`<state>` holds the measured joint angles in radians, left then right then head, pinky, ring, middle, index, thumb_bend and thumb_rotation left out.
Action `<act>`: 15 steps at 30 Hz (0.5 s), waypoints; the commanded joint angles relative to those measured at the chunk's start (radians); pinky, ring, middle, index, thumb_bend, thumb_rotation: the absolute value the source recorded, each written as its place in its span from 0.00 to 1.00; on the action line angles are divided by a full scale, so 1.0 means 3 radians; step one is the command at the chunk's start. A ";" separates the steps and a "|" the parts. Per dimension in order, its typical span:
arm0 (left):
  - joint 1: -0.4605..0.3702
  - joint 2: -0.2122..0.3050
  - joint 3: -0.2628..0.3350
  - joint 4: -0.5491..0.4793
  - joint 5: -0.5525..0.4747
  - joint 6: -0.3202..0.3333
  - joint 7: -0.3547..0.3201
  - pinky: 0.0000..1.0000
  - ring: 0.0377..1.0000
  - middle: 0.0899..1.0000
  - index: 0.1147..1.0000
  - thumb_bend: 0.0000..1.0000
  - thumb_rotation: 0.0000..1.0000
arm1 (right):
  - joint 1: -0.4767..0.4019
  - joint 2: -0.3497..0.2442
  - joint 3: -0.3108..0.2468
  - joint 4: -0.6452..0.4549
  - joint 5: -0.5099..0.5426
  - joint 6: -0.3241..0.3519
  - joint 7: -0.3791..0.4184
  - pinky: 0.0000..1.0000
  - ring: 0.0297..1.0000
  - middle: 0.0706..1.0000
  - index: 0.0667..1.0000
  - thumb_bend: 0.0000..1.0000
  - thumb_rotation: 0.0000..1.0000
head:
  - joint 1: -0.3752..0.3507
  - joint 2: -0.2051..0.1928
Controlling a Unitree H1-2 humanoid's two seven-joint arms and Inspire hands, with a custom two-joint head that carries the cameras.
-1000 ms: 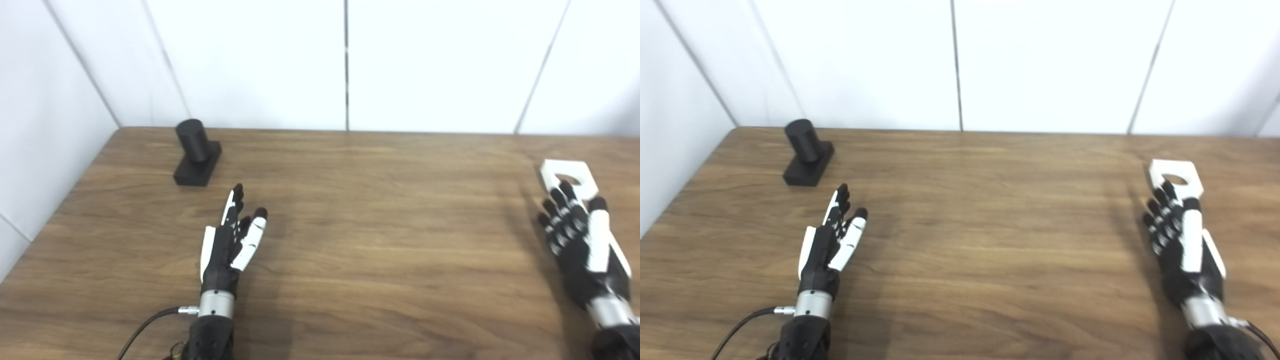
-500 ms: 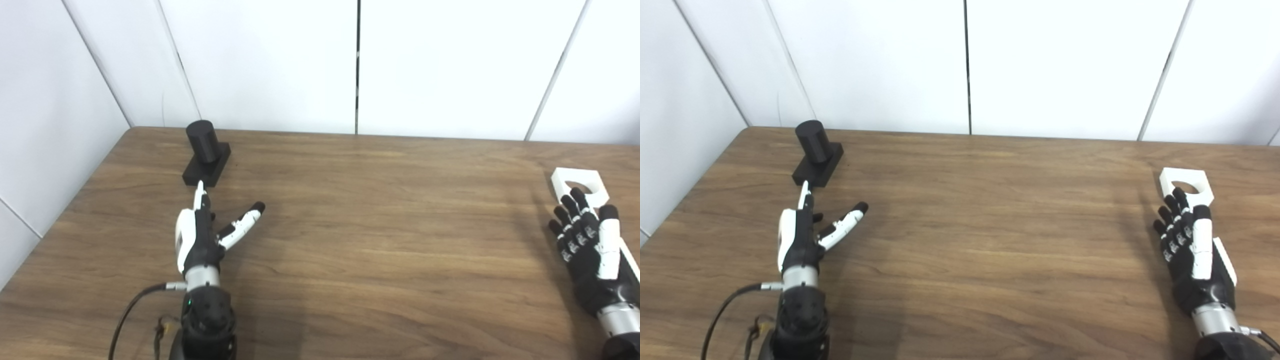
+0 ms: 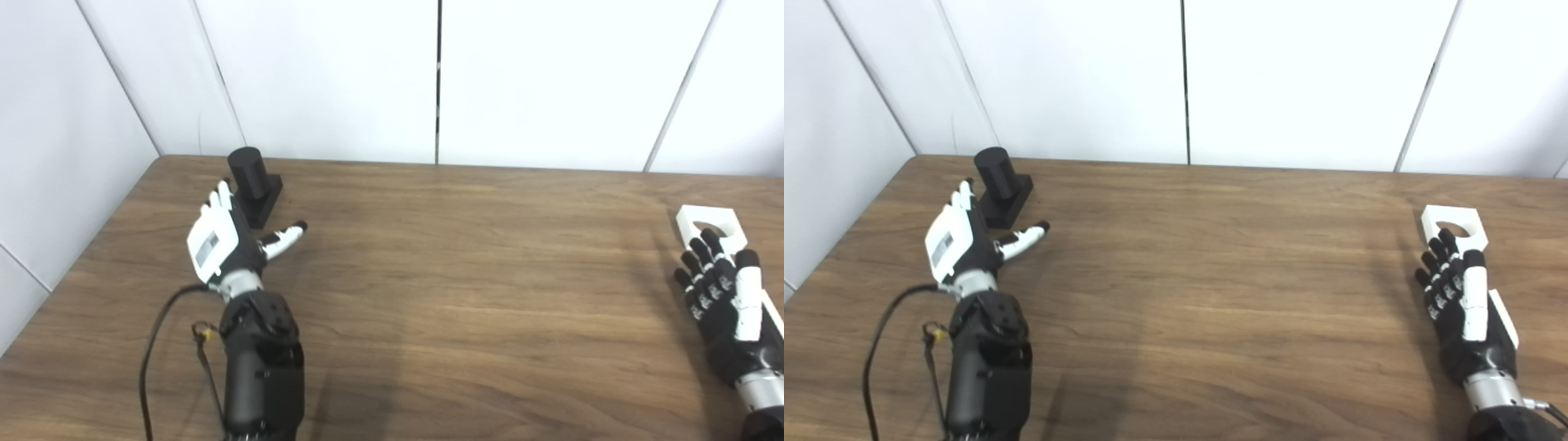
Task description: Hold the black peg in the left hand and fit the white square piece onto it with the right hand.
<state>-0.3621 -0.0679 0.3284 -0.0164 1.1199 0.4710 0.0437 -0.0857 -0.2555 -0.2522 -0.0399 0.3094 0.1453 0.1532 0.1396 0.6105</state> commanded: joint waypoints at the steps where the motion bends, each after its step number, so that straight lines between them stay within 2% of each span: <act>1: -0.0213 0.0024 0.0071 0.0057 0.0232 -0.0004 -0.0046 1.00 1.00 1.00 1.00 0.91 0.32 | -0.0102 -0.0053 -0.0003 -0.0080 0.0025 -0.0064 0.0030 1.00 1.00 1.00 1.00 0.61 1.00 | 0.0004 0.0003; 8: -0.0450 0.0087 0.0247 0.0282 0.0435 -0.0004 -0.0162 1.00 1.00 1.00 1.00 0.91 0.28 | -0.0087 -0.0075 0.0004 -0.0075 0.0016 -0.0083 0.0039 1.00 1.00 1.00 1.00 0.61 1.00 | 0.0016 0.0010; 15: -0.0623 0.0163 0.0395 0.0514 0.0706 -0.0004 -0.0295 0.99 1.00 1.00 0.96 0.87 0.37 | -0.0071 -0.0114 0.0017 -0.0080 0.0006 -0.0089 0.0061 1.00 1.00 1.00 1.00 0.60 1.00 | 0.0044 0.0019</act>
<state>-0.4952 -0.0360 0.4455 0.1455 1.2936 0.4713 -0.0484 -0.0841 -0.2671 -0.2476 -0.0396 0.3075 0.1455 0.1548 0.1519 0.6151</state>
